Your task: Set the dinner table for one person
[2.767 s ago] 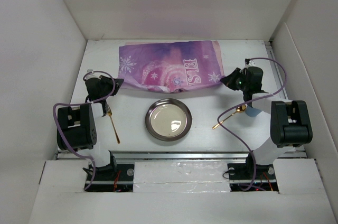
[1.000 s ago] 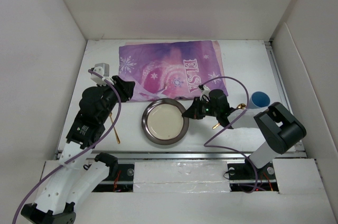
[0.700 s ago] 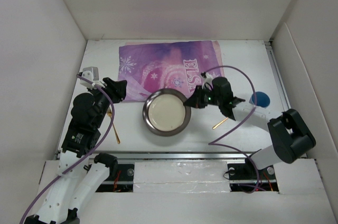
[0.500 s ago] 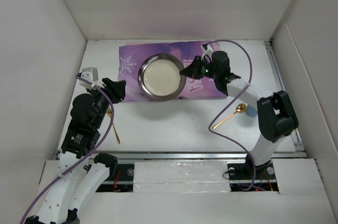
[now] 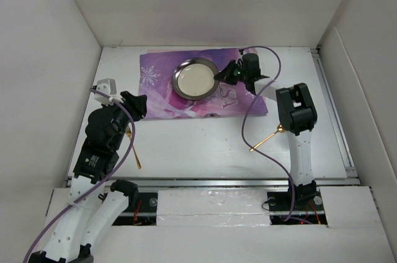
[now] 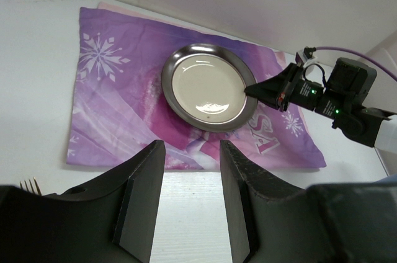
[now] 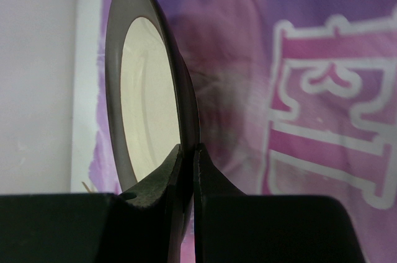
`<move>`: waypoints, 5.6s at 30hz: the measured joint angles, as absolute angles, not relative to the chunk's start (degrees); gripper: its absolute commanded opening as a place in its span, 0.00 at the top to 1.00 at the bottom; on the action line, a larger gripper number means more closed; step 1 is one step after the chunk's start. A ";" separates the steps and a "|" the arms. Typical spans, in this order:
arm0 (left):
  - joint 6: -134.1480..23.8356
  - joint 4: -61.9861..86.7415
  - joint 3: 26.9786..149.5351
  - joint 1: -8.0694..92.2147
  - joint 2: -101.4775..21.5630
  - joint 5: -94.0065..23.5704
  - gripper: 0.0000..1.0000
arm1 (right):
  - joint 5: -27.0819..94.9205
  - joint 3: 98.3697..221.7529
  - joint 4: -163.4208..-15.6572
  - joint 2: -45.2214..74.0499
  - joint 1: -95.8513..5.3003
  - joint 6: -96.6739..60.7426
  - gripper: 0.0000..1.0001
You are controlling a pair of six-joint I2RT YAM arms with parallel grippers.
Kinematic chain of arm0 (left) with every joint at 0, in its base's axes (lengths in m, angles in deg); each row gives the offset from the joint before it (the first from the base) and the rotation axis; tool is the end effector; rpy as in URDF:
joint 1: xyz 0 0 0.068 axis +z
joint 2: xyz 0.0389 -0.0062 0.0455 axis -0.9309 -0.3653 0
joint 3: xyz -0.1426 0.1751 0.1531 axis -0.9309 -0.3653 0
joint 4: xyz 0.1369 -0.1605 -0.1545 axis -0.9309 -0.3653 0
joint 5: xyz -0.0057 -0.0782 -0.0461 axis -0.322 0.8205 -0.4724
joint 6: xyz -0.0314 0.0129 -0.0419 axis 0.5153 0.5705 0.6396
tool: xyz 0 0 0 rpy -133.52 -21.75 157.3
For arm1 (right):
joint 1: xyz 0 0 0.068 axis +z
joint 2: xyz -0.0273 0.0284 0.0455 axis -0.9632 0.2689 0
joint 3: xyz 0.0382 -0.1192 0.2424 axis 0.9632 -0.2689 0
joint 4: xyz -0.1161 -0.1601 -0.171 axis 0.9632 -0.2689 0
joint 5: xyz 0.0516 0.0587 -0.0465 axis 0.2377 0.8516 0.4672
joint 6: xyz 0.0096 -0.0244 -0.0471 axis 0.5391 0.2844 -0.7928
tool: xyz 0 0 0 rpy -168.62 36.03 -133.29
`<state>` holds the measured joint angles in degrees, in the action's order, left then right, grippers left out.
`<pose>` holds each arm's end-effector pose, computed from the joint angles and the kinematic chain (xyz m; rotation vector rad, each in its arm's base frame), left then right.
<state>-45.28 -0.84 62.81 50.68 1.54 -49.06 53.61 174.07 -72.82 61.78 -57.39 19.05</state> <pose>0.1304 -0.0384 0.3770 -0.1267 1.5548 -0.4689 0.4831 0.1648 0.1728 0.1547 2.1015 1.1375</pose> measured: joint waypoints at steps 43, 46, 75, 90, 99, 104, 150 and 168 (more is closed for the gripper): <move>-37.48 -13.10 60.53 72.71 -34.05 -51.29 0.70 | 30.03 131.58 -79.40 -1.81 -44.36 1.94 0.68; -36.30 -13.78 60.53 72.76 -37.59 -51.36 0.70 | 28.06 130.73 -79.12 -7.71 -43.84 1.09 0.68; -34.79 -15.07 63.09 69.63 -51.81 -55.10 1.00 | 27.78 128.52 -81.06 -10.55 -49.19 0.50 0.66; -39.32 -15.81 74.22 68.71 -37.39 -48.63 1.00 | 28.45 128.46 -80.93 -9.19 -50.00 0.50 0.65; -44.15 -15.86 102.37 63.40 -63.29 -48.08 1.00 | 28.67 128.44 -80.80 -8.01 -49.98 0.50 0.66; -46.88 -19.09 115.92 60.19 -79.31 -48.52 1.00 | 28.63 127.71 -80.36 -7.99 -49.21 0.45 0.65; -55.56 -26.70 140.18 57.04 -102.37 -57.33 0.69 | 23.27 127.67 -79.56 0.82 -44.14 -1.03 0.68; -43.43 -1.71 90.91 45.96 -26.02 -35.69 1.00 | 12.98 108.55 -91.66 -17.67 -44.91 9.31 0.60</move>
<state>-43.43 -1.71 90.91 45.96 -26.02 -35.69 12.98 108.55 -91.66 -17.67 -44.91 9.31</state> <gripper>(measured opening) 0.003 0.353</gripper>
